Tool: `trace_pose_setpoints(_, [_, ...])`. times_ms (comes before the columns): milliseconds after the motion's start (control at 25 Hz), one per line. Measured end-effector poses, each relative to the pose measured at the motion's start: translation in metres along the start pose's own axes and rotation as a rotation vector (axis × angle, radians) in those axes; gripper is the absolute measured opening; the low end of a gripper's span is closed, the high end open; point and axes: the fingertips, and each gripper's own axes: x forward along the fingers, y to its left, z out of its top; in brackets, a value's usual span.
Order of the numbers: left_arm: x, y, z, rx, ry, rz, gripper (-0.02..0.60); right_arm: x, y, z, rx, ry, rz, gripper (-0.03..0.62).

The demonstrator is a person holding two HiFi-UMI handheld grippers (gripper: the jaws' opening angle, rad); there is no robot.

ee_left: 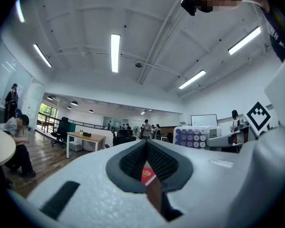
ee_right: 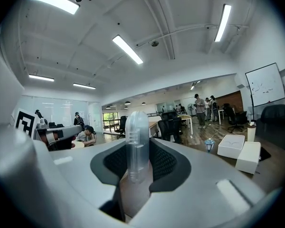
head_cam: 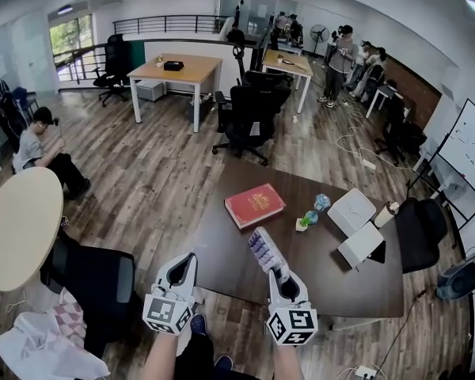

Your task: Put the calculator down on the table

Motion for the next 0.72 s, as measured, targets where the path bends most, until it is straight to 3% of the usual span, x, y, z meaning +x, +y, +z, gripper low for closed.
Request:
trace_pose_setpoints(400, [0.092,0.054,0.007,0.038,0.008,-0.095,-0.005,0.111,-0.001,0.025,-0.015,-0.012,-0.003,0.115])
trace_pose_setpoints(720, [0.15,0.114,0.021,0.053,-0.011,-0.127,-0.005,0.192,0.004,0.044,-0.061,-0.023,-0.033,0.115])
